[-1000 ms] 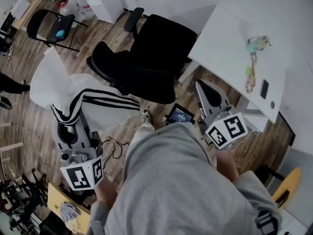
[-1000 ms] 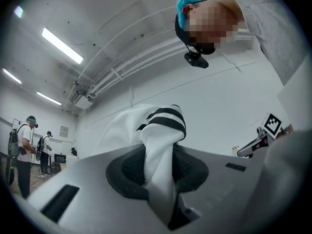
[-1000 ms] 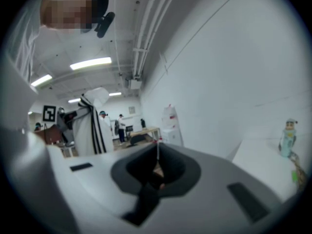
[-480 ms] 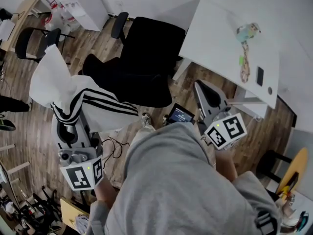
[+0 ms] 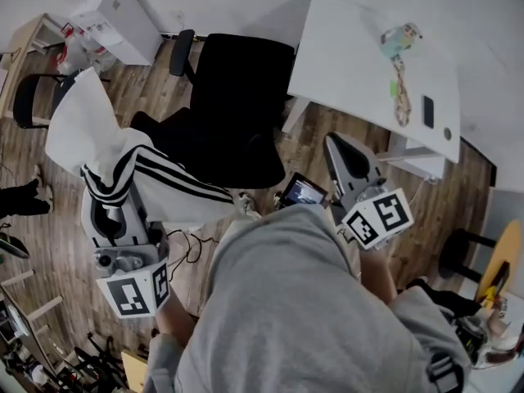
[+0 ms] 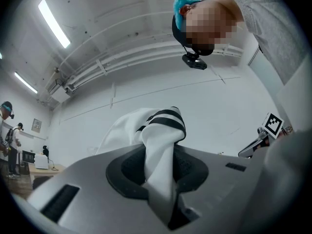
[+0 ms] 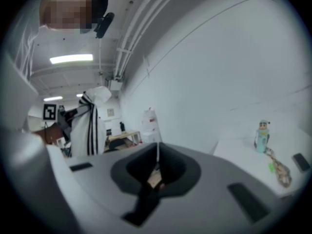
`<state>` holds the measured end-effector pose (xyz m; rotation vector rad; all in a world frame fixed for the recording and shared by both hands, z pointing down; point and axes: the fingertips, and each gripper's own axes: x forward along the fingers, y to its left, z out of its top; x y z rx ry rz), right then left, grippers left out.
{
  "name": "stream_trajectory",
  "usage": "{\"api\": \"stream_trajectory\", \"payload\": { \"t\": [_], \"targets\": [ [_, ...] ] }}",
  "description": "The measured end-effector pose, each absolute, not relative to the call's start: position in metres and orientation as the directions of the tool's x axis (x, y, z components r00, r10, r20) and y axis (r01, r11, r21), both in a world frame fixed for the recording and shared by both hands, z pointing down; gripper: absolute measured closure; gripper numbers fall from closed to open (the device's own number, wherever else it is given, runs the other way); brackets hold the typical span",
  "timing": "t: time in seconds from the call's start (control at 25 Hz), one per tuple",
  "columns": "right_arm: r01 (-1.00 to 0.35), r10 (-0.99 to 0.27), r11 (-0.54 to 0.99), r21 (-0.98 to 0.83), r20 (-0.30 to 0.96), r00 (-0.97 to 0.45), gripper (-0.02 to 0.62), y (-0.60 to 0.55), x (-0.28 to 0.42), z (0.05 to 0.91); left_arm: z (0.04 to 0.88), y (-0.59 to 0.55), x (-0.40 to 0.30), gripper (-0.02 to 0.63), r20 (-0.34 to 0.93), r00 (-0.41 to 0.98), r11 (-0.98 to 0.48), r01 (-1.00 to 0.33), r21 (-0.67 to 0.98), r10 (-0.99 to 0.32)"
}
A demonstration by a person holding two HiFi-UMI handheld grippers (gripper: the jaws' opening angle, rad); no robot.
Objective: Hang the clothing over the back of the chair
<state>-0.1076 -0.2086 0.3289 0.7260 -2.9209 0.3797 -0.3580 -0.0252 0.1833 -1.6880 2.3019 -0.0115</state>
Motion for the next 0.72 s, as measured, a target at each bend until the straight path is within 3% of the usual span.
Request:
{"api": "stream_trajectory", "payload": {
  "t": [0.72],
  "targets": [
    [-0.653, -0.62, 0.727, -0.211, 0.209, -0.757, 0.56, -0.223, -0.078, 0.337, 0.195, -0.119, -0.377, 0.492, -0.213, -0.076, 0.111, -0.981, -0.161, -0.974]
  ]
}}
